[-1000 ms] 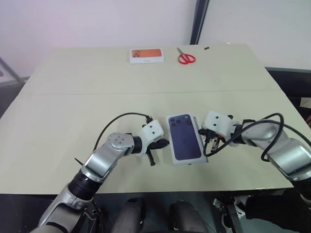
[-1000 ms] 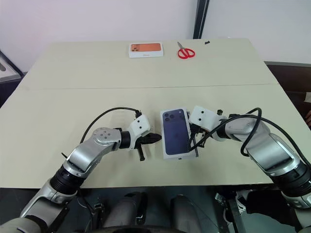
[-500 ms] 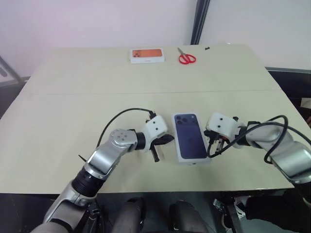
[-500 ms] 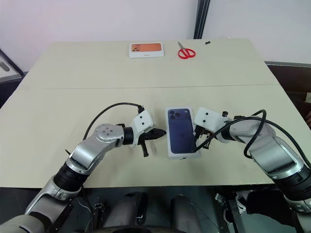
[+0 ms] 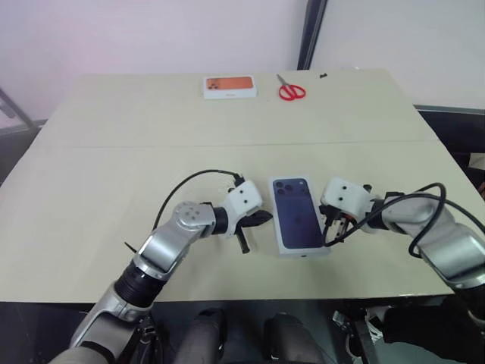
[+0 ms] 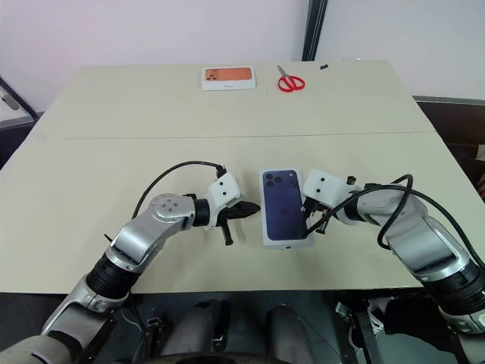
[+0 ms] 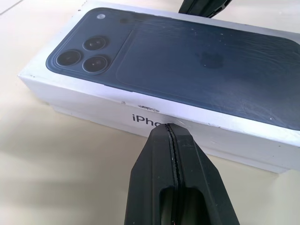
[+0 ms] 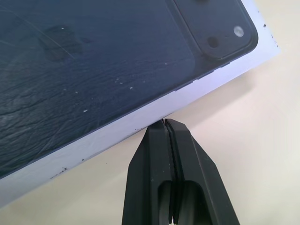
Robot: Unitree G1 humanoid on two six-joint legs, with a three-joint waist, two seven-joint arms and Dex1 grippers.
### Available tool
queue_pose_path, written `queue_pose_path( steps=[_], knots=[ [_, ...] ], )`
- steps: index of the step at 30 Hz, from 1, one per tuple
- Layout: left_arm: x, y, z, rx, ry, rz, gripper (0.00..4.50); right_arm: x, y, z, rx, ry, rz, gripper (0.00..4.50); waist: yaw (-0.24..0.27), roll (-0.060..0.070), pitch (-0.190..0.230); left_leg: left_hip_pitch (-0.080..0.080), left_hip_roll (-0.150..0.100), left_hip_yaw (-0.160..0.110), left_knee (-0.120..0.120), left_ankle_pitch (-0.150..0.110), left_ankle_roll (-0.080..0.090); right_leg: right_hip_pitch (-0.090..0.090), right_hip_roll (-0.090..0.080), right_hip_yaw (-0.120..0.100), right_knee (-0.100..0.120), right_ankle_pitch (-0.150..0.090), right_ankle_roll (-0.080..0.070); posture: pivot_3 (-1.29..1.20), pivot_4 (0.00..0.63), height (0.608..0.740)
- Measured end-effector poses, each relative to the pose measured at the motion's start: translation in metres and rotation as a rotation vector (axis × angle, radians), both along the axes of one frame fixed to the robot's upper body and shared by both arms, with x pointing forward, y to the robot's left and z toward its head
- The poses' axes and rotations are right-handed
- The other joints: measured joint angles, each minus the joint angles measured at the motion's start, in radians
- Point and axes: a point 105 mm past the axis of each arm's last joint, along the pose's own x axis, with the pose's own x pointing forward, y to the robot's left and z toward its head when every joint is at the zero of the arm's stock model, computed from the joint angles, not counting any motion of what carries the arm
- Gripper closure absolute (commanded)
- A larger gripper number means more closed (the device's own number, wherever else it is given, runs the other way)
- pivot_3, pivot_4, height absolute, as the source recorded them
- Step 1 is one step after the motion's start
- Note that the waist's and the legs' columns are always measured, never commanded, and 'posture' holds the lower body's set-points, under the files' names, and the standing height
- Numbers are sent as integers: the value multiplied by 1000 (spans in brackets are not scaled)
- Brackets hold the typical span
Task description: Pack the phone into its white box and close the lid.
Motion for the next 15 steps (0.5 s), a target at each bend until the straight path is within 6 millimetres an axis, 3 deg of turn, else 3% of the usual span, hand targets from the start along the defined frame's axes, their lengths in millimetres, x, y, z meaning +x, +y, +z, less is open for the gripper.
queue_pose_path(
  steps=[15],
  knots=[
    [0,-3,-1,-10,14,-5,4500,-3,-5,-8,-7,25,-16,4471,1,0,0,0,0,0,0,0,0,0,0,0,0,0,0,0,150,740]
  ],
)
